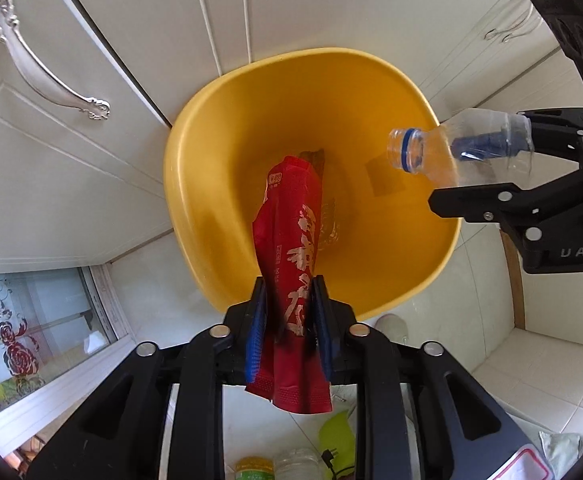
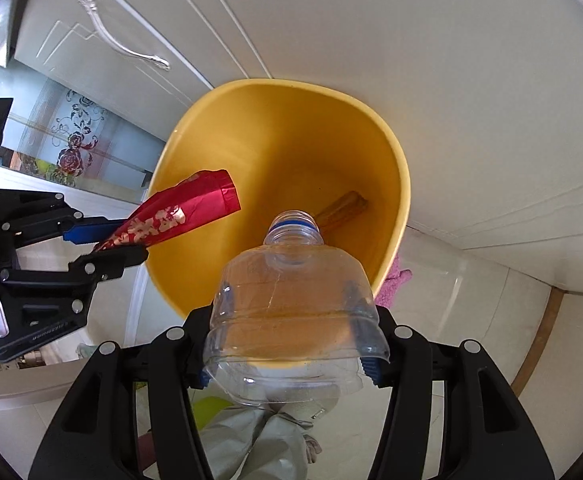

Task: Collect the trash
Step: 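Open the left tool to drop the red wrapper while the right tool drops the bottle, then raise both tools back over the counter toward the foil wrapper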

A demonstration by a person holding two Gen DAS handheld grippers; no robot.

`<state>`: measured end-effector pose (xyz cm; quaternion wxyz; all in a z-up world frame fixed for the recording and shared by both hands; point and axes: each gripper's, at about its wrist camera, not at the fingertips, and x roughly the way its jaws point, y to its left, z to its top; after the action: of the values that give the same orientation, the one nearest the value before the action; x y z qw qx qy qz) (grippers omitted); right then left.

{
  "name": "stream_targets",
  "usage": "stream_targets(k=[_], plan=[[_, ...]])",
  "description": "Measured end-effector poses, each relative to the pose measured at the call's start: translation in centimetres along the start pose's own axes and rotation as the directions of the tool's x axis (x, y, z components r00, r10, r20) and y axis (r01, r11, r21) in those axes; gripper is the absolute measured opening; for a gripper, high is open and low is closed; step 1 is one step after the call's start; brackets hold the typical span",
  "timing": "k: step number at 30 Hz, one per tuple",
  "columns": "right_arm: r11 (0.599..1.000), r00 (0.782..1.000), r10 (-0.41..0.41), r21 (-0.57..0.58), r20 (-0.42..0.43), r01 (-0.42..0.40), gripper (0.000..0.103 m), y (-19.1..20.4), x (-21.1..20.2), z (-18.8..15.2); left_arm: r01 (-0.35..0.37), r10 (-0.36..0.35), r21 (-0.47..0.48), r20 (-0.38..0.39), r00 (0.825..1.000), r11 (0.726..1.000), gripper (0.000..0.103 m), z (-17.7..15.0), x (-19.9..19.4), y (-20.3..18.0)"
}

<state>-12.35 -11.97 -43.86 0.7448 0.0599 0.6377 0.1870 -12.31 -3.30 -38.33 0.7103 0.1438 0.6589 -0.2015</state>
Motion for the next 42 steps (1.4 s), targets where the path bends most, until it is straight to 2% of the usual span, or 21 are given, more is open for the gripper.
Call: stream_targets(k=[4,8,15,18,22,27,38,42], plan=[[1.000,1.000,0.003,0.005,-0.003,-0.003,0.058,-0.5,1.1,0.2,0.010,-0.010,-0.005,-0.001,1.000,1.000,0.024,0.4,0.2,0.1],[0.999,1.000,0.025,0.023,0.003,-0.025,0.062,-1.0,1.6,0.6,0.031,-0.031,-0.021,0.000,1.000,0.999,0.029,0.5,0.3,0.4],[0.996,0.998,0.051,0.069,0.029,-0.052,0.067,-1.7,1.1,1.1,0.027,-0.027,-0.022,-0.007,1.000,0.999,0.046,0.2,0.2,0.2],[0.995,0.997,0.061,0.078,0.044,-0.064,0.071,-1.5,0.6,1.1,0.029,-0.029,-0.025,-0.004,1.000,0.999,0.048,0.2,0.1,0.2],[0.994,0.996,0.064,0.090,0.066,-0.070,0.076,-1.3,0.1,1.2,0.012,-0.012,-0.033,0.007,1.000,0.999,0.062,0.3,0.0,0.1],[0.991,0.994,0.070,0.110,0.087,-0.080,0.076,-1.6,-0.7,1.0,0.009,-0.009,-0.035,0.013,1.000,0.999,0.067,0.5,-0.3,-0.1],[0.986,0.990,0.071,0.144,0.122,-0.088,0.076,-2.0,-3.2,-0.3,0.004,-0.003,-0.050,0.032,0.999,0.999,0.067,-0.3,-1.7,0.2],[0.990,0.988,0.027,0.135,0.152,-0.048,0.076,-1.1,-5.6,-1.2,-0.001,0.005,-0.072,0.055,0.998,0.997,0.067,-1.2,-3.5,-0.1]])
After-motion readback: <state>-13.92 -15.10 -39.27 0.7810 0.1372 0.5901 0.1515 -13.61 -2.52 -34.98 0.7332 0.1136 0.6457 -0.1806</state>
